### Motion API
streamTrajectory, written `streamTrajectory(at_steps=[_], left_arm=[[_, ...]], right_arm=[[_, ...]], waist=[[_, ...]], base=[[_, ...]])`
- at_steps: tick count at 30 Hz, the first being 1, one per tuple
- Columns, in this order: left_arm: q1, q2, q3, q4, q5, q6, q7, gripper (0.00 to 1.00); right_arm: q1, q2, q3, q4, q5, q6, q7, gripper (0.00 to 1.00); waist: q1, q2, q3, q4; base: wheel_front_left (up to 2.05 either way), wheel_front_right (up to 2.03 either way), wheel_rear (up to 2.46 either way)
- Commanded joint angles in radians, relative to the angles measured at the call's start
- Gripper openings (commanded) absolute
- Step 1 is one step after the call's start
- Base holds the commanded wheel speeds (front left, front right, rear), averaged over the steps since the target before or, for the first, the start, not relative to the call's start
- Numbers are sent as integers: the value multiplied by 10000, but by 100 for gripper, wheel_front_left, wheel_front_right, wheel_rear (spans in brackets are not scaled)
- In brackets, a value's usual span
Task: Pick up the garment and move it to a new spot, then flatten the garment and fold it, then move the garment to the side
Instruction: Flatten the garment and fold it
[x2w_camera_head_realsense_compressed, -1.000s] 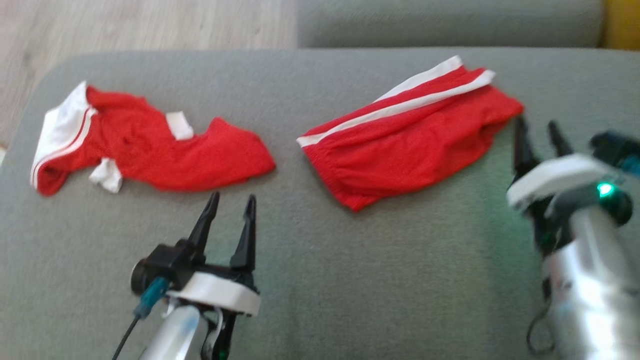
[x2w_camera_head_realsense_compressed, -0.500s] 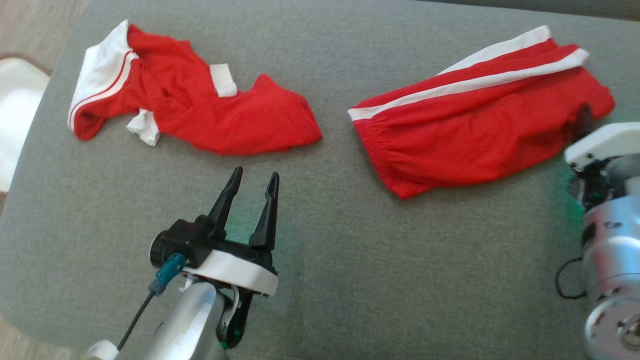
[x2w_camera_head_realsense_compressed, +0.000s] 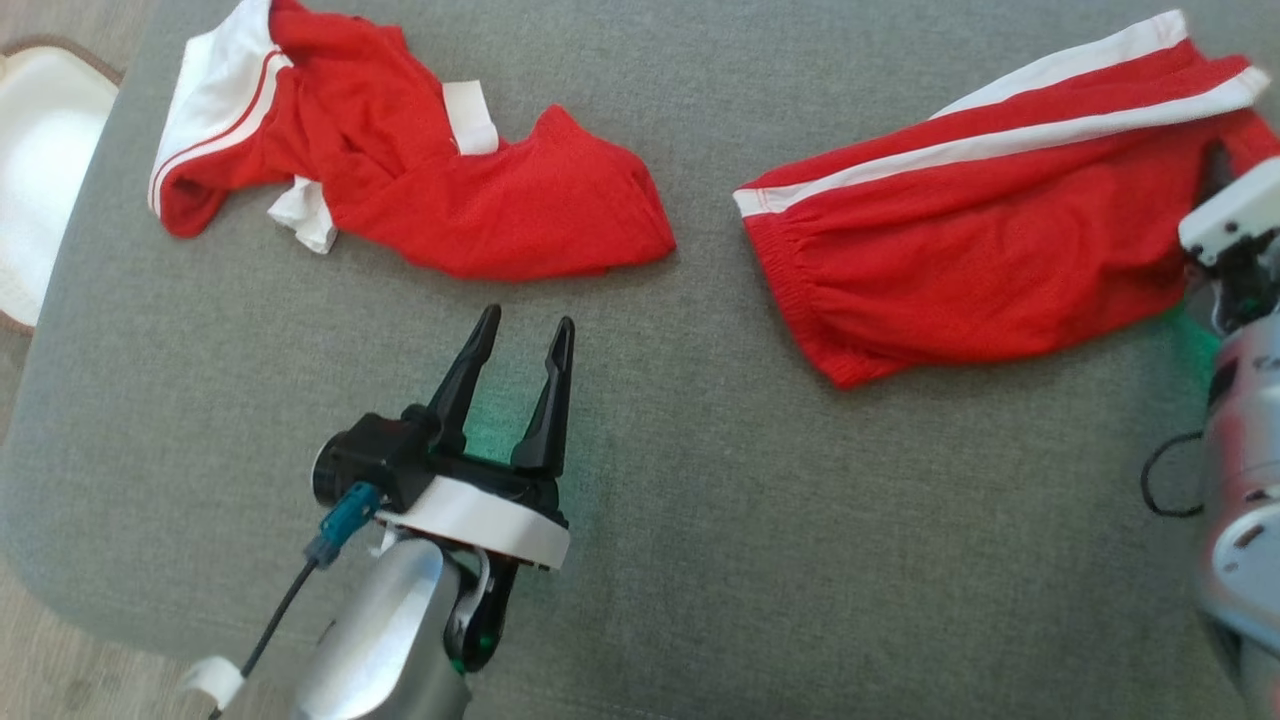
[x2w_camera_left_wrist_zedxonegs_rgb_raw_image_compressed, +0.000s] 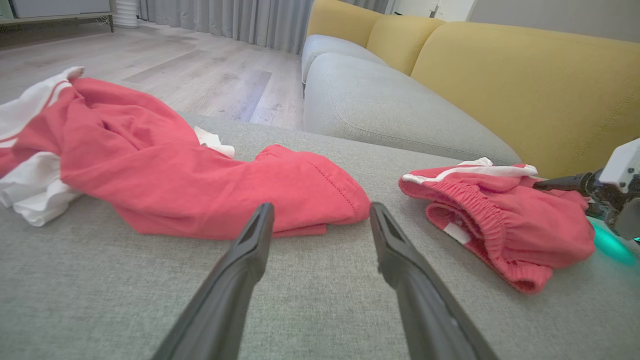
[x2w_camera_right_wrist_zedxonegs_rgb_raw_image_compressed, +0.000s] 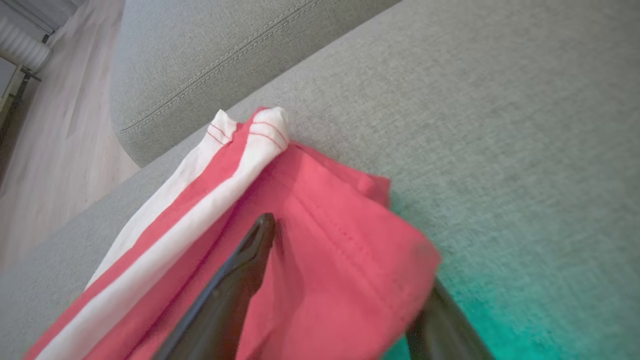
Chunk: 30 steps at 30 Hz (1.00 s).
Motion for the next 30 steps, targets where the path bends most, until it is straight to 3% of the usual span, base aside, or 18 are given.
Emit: streamTrajectory(at_steps=[1, 3, 5, 17, 30], left_arm=[[-276, 50, 252, -276, 8, -45, -82, 100], [-319, 44, 270, -263, -26, -55, -82, 100], [-350, 40, 294, -240, -42, -60, -82, 100], [-83, 32, 484, -159, -62, -6, -82, 100], [685, 31, 580, -151, 97, 38, -82, 100]], right_arm=[[-182, 372, 62, 77, -146, -7, 236, 100], [-372, 416, 16, 163, -285, -7, 160, 100], [-541, 450, 65, 329, -339, -7, -46, 0], [-618, 269, 528, 1228, 415, -7, -2110, 0], [939, -478, 597, 1439, 1480, -7, -2883, 0]], waist=[[-1, 0, 58, 39], [-1, 0, 101, 48], [-1, 0, 112, 30], [-1, 0, -663, -683], [-1, 0, -1970, -1455]], base=[[0, 0, 0], [0, 0, 0], [0, 0, 0], [0, 0, 0], [0, 0, 0]])
